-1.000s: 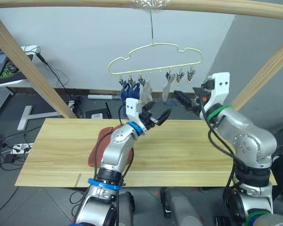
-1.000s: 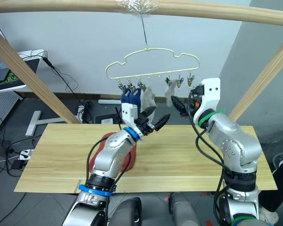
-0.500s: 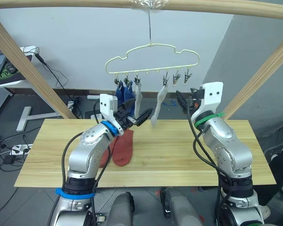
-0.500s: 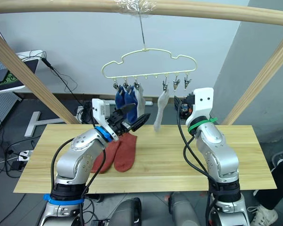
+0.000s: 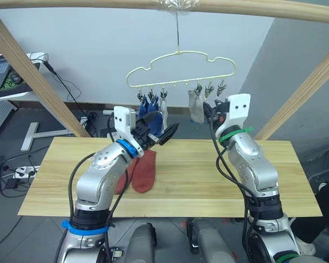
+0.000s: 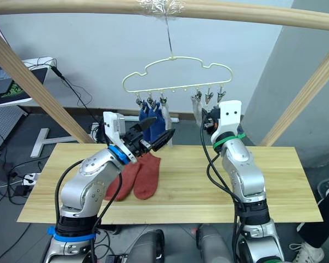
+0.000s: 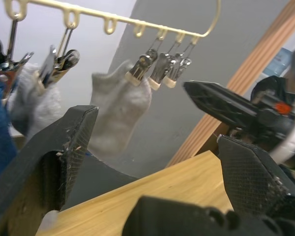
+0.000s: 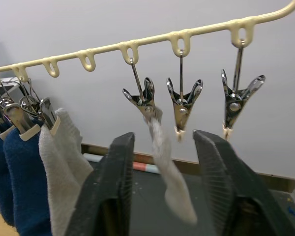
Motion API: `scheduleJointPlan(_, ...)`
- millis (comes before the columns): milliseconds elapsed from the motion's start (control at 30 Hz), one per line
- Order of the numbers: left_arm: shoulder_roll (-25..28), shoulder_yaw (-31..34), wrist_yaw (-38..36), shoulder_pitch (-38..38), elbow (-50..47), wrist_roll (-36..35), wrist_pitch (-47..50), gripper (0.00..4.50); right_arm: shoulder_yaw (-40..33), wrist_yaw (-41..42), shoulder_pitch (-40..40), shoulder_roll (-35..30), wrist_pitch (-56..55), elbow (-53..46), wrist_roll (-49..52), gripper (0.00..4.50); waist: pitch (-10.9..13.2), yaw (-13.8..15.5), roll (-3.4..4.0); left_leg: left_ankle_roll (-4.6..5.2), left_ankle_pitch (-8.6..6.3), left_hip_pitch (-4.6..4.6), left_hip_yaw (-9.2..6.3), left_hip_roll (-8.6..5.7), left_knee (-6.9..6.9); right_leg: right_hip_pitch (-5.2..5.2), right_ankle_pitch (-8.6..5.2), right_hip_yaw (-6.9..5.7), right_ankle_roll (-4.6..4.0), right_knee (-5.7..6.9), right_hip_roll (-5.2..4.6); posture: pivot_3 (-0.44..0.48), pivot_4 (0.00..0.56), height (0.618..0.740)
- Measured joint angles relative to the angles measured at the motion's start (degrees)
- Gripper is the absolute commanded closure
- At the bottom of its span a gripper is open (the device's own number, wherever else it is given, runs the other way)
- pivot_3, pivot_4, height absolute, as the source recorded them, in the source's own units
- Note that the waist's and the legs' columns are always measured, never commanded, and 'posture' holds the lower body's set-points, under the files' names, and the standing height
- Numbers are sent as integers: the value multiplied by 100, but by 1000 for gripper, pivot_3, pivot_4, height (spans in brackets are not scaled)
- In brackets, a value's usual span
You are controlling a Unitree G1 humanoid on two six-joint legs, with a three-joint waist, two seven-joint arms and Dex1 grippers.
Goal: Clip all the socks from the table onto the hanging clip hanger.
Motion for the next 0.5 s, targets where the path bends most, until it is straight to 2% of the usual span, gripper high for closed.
scheduleJointPlan(33, 45, -9, -40, -14, -60, -35, 22, 0, -7, 23, -77, 1, -86, 131, -27, 3800, 0, 5, 0, 0, 0, 0, 1, 0, 0, 0, 0, 0, 0, 0, -1, -1, 240, 740)
scheduleJointPlan(467, 106, -13, -12, -37, -261, -124, 233, 0, -128, 44, -467, 72, -651, 1044, -174, 3800, 0, 43, 0, 0, 0, 0, 0, 1, 1, 0, 0, 1, -1, 2, -2, 17, 238, 740)
scheduleJointPlan(500, 108, -13, -4, -37, -261, -124, 239, 0, -138, 46, -467, 62, -662, 1048, -188, 3646, 0, 46, 0, 0, 0, 0, 0, 1, 1, 0, 0, 0, -1, 2, -2, 17, 238, 740)
